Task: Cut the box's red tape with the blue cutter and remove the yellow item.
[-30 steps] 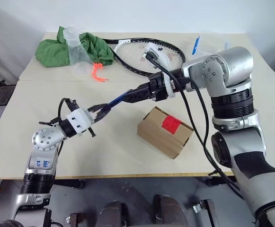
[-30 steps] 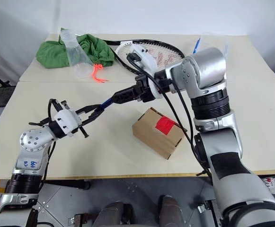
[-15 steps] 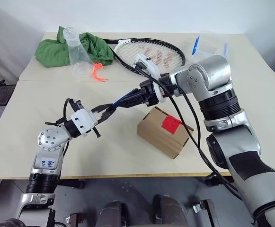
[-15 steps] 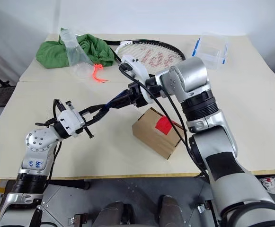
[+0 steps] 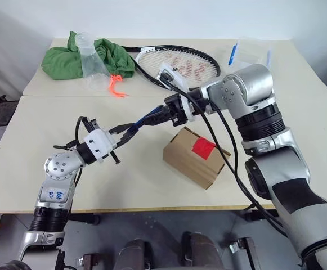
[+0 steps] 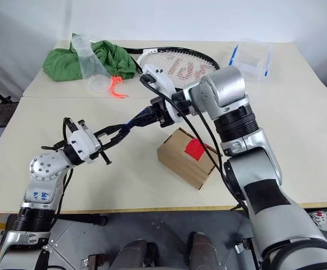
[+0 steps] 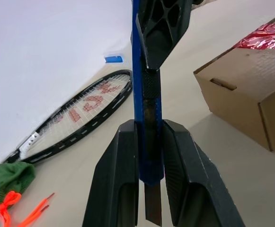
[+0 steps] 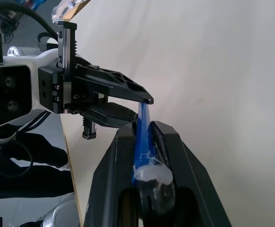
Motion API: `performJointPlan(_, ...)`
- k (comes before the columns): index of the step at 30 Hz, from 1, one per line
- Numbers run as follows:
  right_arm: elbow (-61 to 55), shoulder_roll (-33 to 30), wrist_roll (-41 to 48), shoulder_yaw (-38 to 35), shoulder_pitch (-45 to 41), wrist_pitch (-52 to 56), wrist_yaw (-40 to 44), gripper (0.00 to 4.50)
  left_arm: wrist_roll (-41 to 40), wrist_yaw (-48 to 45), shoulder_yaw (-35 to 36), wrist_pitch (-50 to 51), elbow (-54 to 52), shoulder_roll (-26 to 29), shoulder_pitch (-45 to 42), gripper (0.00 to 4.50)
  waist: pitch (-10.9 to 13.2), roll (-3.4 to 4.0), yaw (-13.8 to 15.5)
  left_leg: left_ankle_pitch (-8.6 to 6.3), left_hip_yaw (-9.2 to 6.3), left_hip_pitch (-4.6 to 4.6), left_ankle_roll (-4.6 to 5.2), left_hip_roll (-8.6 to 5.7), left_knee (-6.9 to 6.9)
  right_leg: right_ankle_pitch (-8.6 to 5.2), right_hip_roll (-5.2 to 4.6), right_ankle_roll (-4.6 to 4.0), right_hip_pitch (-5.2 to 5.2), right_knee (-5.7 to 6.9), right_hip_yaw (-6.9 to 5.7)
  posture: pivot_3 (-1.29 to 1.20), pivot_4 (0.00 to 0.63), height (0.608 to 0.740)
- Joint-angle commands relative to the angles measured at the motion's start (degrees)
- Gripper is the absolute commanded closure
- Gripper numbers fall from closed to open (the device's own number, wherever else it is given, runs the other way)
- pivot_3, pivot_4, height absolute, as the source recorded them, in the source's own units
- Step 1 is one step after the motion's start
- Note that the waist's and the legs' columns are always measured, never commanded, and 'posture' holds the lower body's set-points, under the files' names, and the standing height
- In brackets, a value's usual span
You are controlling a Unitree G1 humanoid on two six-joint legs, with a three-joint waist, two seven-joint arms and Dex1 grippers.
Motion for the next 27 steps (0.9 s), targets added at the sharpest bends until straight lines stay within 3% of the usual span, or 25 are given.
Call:
performJointPlan(1,-4.4,-1.7,1.4,-1.6,-0.2,-0.2,0.0,4.37,-2.0,1.5,2.2,8.4,-3.0,1.7,1.7,2.76,0.0,0.0,0.0,0.0,0.0,0.0,0.0,0.0,0.0,0.0,0.0,0.0,0.0,0.0,-0.01,0.0,0.15,0.74)
performJointPlan(5,-6.6,-3.2,1.9,-3.2,0.8,0.1,-1.2,4.37,-3.7,3.7,7.0,10.6,-4.9,2.9,4.0,1.56,0.0,0.0,0.0,0.0,-0.04,0.0,-0.01,0.01,-0.02,0.0,0.01,0.0,-0.01,0.0,-0.02,0.0,0.15,0.74)
performJointPlan(10,-9.4,-5.6,3.3,-6.5,1.9,1.0,-2.8,4.37,-13.7,3.7,16.4,19.3,-13.2,3.7,14.3,0.11,0.0,0.0,-0.4,-0.02,-0.08,0.0,-0.04,0.07,-0.06,0.0,0.02,0.0,-0.02,-0.01,-0.02,0.0,0.15,0.74)
performJointPlan(14,-11.5,-7.1,4.3,-8.4,2.7,1.6,-3.9,4.37,-21.1,2.4,17.1,25.7,-23.5,1.8,26.0,0.0,0.0,0.0,-0.1,-0.03,-0.12,0.0,-0.05,0.05,-0.06,0.0,0.01,0.0,0.01,-0.05,0.01,0.0,0.15,0.74)
performJointPlan(17,-12.3,-8.4,4.8,-10.1,3.1,1.6,-4.9,4.37,-27.4,0.9,13.0,32.2,-32.6,0.8,34.6,0.0,0.0,-0.03,0.2,-0.03,-0.13,-0.01,-0.05,0.05,-0.06,0.0,0.0,0.0,0.08,-0.14,0.08,0.0,0.15,0.74)
performJointPlan(22,-17.4,-12.1,5.4,-13.9,6.7,-3.6,-5.8,4.37,-26.1,6.6,2.7,35.7,-37.7,-3.8,24.9,0.0,0.1,0.0,2.1,0.02,-0.23,-0.11,0.01,-0.02,0.11,-0.01,0.02,-0.01,0.21,-0.36,0.2,0.0,0.15,0.74)
performJointPlan(27,-25.9,-18.0,6.3,-16.6,13.7,-7.4,-5.5,4.37,-21.6,10.4,-5.1,37.6,-34.0,-8.4,11.8,0.0,0.0,-0.05,2.3,0.08,-0.13,-0.1,0.06,-0.12,0.13,0.02,0.02,0.02,0.28,-0.41,0.29,0.0,0.15,0.74)
